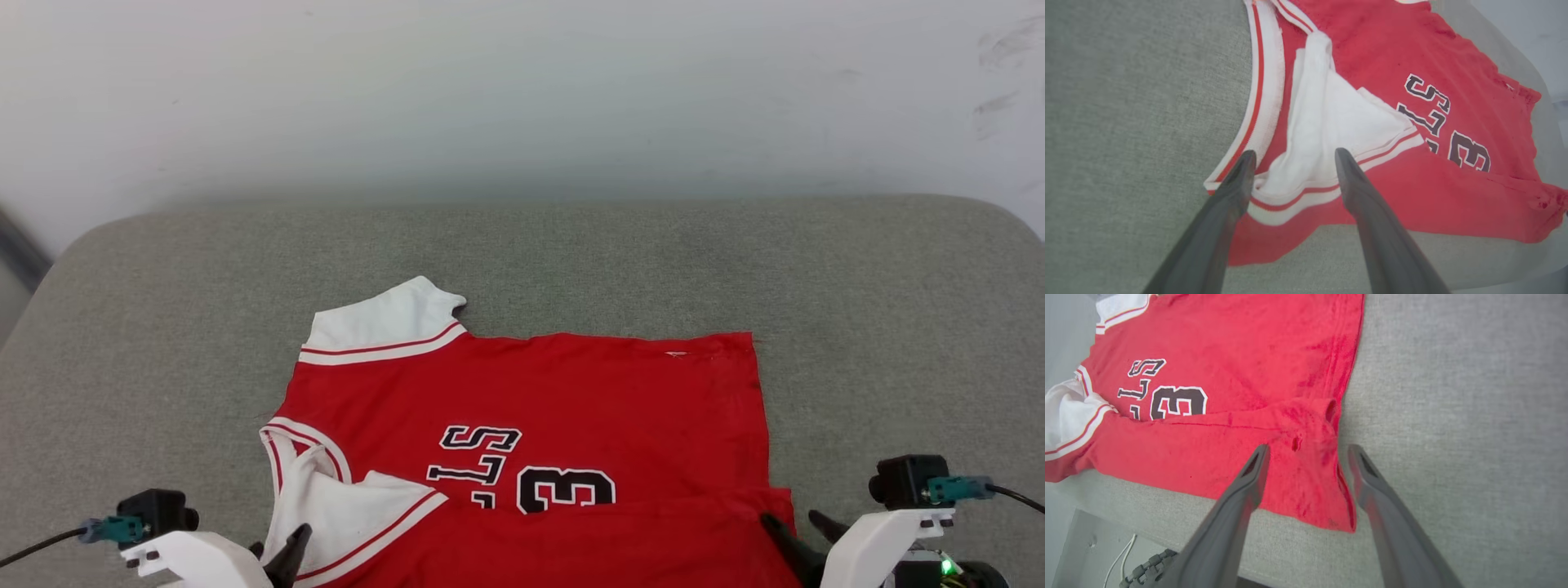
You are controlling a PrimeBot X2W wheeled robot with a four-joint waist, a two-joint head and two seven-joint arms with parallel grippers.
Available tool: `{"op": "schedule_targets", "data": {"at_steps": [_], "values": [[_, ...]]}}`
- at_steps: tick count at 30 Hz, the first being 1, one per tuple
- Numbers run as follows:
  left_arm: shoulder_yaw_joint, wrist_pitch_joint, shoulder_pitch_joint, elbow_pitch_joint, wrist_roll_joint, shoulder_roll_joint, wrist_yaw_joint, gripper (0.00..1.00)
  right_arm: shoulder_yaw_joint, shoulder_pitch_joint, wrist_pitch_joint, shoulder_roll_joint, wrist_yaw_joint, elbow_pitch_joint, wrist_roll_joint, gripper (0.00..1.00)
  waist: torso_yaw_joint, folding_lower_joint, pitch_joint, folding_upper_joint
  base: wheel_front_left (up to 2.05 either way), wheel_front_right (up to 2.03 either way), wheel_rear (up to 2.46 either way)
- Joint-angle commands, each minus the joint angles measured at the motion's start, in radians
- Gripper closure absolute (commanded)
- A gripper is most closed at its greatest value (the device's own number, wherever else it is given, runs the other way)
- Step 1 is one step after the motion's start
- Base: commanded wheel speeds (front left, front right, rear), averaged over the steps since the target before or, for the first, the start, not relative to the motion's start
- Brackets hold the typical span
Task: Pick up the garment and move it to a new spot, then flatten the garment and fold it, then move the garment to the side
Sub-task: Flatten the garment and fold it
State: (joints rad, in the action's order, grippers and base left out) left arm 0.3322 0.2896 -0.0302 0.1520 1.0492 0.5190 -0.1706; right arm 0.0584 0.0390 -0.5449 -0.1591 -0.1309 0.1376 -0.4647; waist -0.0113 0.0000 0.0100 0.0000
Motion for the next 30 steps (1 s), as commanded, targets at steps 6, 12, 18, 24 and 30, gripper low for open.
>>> {"op": "schedule_targets", "data": {"at_steps": [6, 12, 18, 24, 30], "values": [[-0.032, -0.093, 0.070, -0.028, -0.058, 0.016, 0.011, 0.00, -0.024, -0.019, 0.217, 0.013, 0.000, -0.055, 0.081, 0.00, -0.025, 0.0000, 0.001, 0.0000, 0.00, 0.00, 0.00], [-0.044, -0.175, 0.193, -0.078, -0.150, 0.032, -0.013, 0.00, -0.060, -0.060, 0.358, 0.038, 0.000, -0.130, 0.164, 0.00, -0.050, 0.0000, -0.045, 0.0000, 0.00, 0.00, 0.00], [-0.045, -0.167, 0.398, -0.058, -0.184, 0.030, 0.006, 0.00, -0.072, -0.142, 0.418, 0.058, 0.000, -0.218, 0.223, 0.00, -0.076, 0.0000, -0.184, 0.0000, 0.00, 0.00, 0.00], [-0.031, -0.031, 0.640, 0.046, -0.139, 0.056, 0.080, 0.00, -0.067, -0.218, 0.432, 0.078, 0.001, -0.269, 0.238, 0.00, -0.108, 0.0000, -0.332, 0.0000, 0.00, 0.00, 0.00], [0.026, 0.222, 0.827, 0.155, -0.099, 0.118, 0.157, 0.00, -0.054, -0.262, 0.456, 0.091, 0.001, -0.270, 0.243, 0.00, -0.153, 0.0000, -0.425, 0.0000, 0.00, 0.00, 0.00]]}}
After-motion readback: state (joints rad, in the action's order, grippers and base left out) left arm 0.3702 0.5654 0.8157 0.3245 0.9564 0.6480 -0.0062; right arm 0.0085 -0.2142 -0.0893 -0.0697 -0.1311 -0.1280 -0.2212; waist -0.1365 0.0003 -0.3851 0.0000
